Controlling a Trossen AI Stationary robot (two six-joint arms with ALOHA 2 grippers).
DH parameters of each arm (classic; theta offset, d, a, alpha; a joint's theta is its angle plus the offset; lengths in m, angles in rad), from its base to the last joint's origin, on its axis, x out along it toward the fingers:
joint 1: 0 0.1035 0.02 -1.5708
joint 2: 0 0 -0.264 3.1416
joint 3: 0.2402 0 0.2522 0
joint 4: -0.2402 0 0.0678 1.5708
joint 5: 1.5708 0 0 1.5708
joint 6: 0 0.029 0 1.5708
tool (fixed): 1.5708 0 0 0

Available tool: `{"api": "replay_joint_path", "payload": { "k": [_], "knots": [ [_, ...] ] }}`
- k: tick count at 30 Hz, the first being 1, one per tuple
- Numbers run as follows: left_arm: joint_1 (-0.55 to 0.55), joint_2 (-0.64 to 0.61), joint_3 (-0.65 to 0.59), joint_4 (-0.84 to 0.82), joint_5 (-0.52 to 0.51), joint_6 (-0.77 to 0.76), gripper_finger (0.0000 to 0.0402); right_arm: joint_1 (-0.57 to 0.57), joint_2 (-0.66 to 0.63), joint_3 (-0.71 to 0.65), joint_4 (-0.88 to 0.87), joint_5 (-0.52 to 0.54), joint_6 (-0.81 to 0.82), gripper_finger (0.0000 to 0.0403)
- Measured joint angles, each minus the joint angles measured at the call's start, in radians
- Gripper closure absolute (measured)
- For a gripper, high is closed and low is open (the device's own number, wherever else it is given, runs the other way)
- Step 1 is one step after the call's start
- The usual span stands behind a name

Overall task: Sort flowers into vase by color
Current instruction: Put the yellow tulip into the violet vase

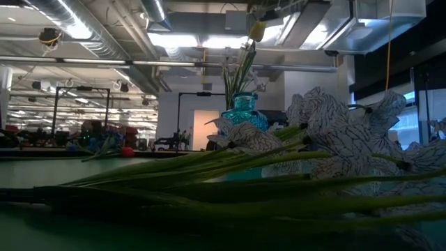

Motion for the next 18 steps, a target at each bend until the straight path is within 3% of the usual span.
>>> {"api": "replay_joint_path", "payload": {
  "k": [3, 6, 14, 18],
  "knots": [
    [-0.039, -0.055, -0.001, -0.233, -0.019, -0.078, 0.0265, -0.006, -0.057, 0.000, -0.043, 0.152, -0.037, 0.0390],
    [-0.074, -0.046, -0.049, -0.256, -0.018, -0.133, 0.0265, -0.064, -0.074, 0.001, -0.036, 0.233, -0.078, 0.0396],
    [-0.105, 0.082, -0.251, 0.098, -0.047, -0.188, 0.0264, -0.354, -0.041, 0.000, -0.019, 0.121, -0.049, 0.0398],
    [-0.106, 0.155, -0.317, 0.235, -0.049, -0.257, 0.0264, -0.473, -0.008, 0.000, 0.107, 0.021, -0.036, 0.0396]
  ]
}}
